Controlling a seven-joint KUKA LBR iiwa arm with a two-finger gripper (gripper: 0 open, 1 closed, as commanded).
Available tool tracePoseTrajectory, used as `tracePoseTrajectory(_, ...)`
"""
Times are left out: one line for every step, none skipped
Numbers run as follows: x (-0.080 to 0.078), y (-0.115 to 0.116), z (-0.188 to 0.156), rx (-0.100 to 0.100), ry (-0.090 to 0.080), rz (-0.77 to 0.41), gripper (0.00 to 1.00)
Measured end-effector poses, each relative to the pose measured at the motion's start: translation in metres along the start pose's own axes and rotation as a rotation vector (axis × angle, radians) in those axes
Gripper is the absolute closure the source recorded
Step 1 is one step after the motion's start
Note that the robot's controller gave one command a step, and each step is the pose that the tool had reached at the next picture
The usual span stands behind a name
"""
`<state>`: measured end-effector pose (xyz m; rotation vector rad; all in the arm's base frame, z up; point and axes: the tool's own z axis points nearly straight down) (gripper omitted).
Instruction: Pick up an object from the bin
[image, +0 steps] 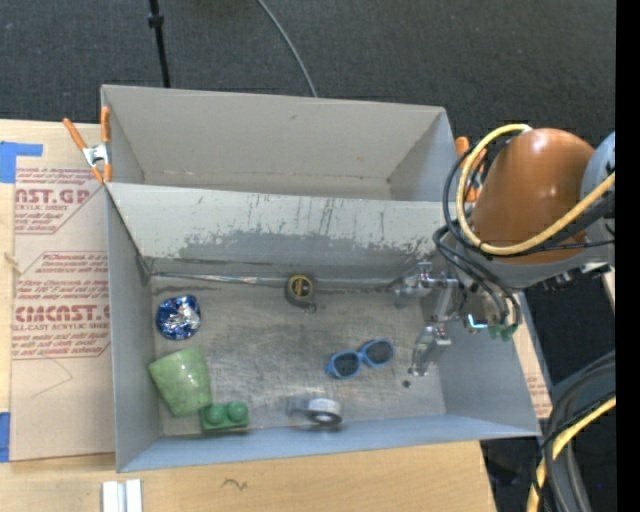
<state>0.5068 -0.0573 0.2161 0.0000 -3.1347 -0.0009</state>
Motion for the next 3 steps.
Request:
tracePoseTrajectory(-0.006, 0.045, 0.131, -0.001, 0.000, -0.141, 0.00)
tracePoseTrajectory(-0.008, 0.044, 0.126, 0.001, -0.006, -0.139, 1.00)
tracePoseTrajectory(-0.030, 0.046, -0.047, 0.003, -0.019, -0.268, 1.00)
